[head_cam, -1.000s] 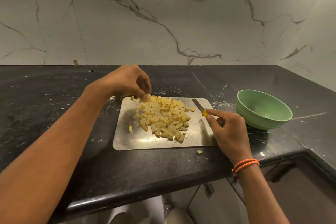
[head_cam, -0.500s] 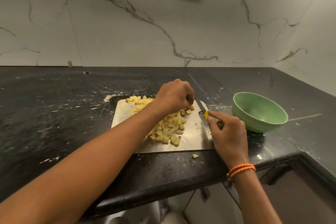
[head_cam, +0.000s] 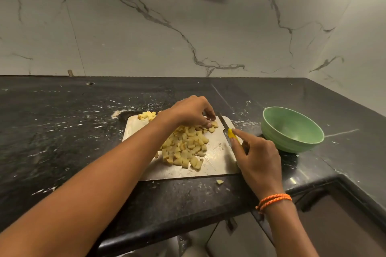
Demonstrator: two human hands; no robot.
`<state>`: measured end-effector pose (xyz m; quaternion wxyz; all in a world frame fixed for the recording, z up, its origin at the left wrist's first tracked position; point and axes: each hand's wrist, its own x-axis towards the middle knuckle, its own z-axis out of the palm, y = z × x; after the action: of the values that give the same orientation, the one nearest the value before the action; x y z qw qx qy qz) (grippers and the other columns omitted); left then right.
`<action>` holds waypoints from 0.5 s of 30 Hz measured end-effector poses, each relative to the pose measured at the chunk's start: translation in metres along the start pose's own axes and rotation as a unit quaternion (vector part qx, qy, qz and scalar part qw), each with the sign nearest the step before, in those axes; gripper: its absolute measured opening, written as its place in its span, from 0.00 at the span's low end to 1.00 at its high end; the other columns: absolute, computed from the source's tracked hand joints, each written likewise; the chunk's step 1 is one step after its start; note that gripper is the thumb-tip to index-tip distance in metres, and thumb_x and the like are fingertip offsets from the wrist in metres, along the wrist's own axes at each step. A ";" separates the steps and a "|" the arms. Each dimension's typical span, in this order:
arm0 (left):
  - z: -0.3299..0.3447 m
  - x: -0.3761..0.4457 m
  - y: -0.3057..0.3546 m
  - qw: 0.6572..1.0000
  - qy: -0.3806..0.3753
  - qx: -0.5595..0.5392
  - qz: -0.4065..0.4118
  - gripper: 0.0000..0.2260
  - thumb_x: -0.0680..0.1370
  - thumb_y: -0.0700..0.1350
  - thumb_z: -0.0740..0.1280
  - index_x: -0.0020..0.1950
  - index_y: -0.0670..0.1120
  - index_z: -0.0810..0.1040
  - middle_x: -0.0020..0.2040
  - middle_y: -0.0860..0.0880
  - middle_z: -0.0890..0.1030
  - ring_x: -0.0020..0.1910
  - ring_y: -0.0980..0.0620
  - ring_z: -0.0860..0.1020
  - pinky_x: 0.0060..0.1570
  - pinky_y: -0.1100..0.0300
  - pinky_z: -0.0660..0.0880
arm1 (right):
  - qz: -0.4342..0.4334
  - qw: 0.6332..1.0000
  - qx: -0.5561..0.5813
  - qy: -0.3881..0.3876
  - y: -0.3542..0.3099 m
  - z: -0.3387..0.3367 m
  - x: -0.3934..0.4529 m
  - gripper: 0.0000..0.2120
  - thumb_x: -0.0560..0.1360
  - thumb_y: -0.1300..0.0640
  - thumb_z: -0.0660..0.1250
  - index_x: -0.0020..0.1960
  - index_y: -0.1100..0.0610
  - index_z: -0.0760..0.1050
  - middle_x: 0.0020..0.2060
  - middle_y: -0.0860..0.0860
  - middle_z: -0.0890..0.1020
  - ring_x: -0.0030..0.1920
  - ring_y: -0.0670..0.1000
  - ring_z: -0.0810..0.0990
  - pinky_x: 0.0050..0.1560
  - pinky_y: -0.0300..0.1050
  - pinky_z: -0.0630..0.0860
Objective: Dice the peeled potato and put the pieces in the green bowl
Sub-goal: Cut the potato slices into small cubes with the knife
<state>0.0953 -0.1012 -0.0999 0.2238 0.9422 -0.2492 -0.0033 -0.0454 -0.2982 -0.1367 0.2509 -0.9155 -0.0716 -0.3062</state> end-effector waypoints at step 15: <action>-0.002 0.008 -0.014 0.996 -0.025 -0.087 -0.005 0.12 0.76 0.42 0.79 0.58 0.53 0.87 0.52 0.56 0.85 0.53 0.57 0.80 0.53 0.57 0.79 | -0.044 0.998 -0.043 -0.018 0.009 -0.024 -0.006 0.14 0.77 0.48 0.72 0.62 0.40 0.82 0.24 0.44 0.71 0.26 0.45 0.71 0.27 0.46 0.67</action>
<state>0.1091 -0.0934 -0.1033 0.2983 0.9202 -0.2486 -0.0495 -0.0601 -0.3176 -0.1274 0.1961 -0.9268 -0.1037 -0.3031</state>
